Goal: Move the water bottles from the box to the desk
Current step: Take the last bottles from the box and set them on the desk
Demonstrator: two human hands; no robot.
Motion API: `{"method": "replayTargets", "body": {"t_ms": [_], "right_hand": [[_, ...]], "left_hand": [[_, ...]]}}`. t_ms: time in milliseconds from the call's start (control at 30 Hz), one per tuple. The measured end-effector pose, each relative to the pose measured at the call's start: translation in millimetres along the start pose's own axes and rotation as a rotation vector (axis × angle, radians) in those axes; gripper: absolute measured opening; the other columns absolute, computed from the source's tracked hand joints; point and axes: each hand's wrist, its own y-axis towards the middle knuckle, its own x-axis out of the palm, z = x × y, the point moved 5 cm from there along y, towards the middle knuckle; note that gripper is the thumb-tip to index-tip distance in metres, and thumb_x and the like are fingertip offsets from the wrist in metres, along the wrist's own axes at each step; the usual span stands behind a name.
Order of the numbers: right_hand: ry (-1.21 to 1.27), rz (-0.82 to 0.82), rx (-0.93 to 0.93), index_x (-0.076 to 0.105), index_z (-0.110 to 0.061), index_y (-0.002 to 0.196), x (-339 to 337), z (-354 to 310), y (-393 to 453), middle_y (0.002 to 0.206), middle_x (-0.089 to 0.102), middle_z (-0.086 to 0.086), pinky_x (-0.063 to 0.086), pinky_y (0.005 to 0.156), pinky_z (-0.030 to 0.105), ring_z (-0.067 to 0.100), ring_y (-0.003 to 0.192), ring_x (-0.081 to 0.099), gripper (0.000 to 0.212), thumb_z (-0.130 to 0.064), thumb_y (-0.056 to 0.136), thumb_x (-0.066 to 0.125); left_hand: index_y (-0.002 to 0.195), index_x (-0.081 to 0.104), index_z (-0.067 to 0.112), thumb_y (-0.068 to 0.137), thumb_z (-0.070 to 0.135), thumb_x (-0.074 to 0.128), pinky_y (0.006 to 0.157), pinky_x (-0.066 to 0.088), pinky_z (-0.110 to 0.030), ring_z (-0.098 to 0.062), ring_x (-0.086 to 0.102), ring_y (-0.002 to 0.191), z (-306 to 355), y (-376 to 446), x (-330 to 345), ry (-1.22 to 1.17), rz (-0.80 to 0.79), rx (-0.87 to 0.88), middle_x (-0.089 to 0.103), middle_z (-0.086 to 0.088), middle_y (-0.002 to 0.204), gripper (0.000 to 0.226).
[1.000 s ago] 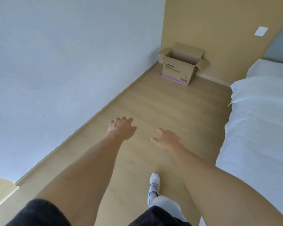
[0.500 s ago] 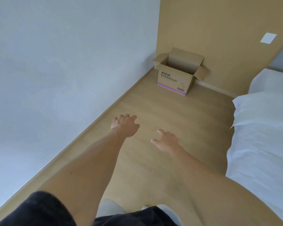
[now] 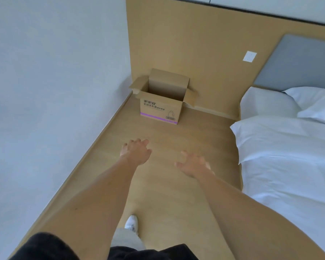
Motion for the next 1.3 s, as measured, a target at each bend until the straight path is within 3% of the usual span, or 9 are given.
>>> {"method": "replayTargets", "body": {"t_ms": [233, 567, 1000, 1300], "right_hand": [[0.042, 0.041, 0.052, 0.024, -0.036, 0.156, -79.6, -55.6, 97.8, 0.155, 0.039, 0.010, 0.033, 0.112, 0.042, 0.031, 0.142, 0.037, 0.069, -0.060, 0.095, 0.046], [0.103, 0.033, 0.074, 0.026, -0.036, 0.155, -136.1, -80.5, 247.8, 0.152, 0.042, 0.009, 0.034, 0.110, 0.044, 0.031, 0.139, 0.039, 0.068, -0.061, 0.095, 0.047], [0.094, -0.015, -0.021, 0.029, -0.034, 0.154, -275.2, -79.8, 503.6, 0.151, 0.043, 0.005, 0.035, 0.110, 0.044, 0.029, 0.139, 0.039, 0.066, -0.058, 0.095, 0.045], [0.079, -0.042, -0.042, 0.027, -0.032, 0.155, -327.3, -94.4, 615.7, 0.150, 0.044, 0.006, 0.039, 0.108, 0.045, 0.032, 0.136, 0.042, 0.068, -0.058, 0.095, 0.044]], "left_hand": [[0.147, 0.042, 0.025, 0.103, 0.040, 0.040, 0.104, 0.038, -0.042, -0.030, 0.047, 0.129, -37.5, 129.1, -62.6, -0.019, -0.001, 0.039, 0.049, -0.007, 0.143, 0.047], [0.147, 0.041, 0.025, 0.103, 0.038, 0.038, 0.102, 0.040, -0.042, -0.031, 0.048, 0.127, -30.0, 288.8, -99.3, 0.020, -0.026, 0.090, 0.051, -0.008, 0.140, 0.046], [0.150, 0.037, 0.029, 0.103, 0.036, 0.038, 0.101, 0.040, -0.043, -0.031, 0.045, 0.132, -14.5, 530.6, -197.4, -0.095, -0.011, -0.085, 0.046, -0.005, 0.147, 0.047], [0.141, 0.047, 0.022, 0.101, 0.028, 0.041, 0.086, 0.038, -0.037, -0.031, 0.051, 0.122, -13.4, 645.0, -227.8, -0.096, -0.032, -0.117, 0.051, -0.007, 0.140, 0.041]]}}
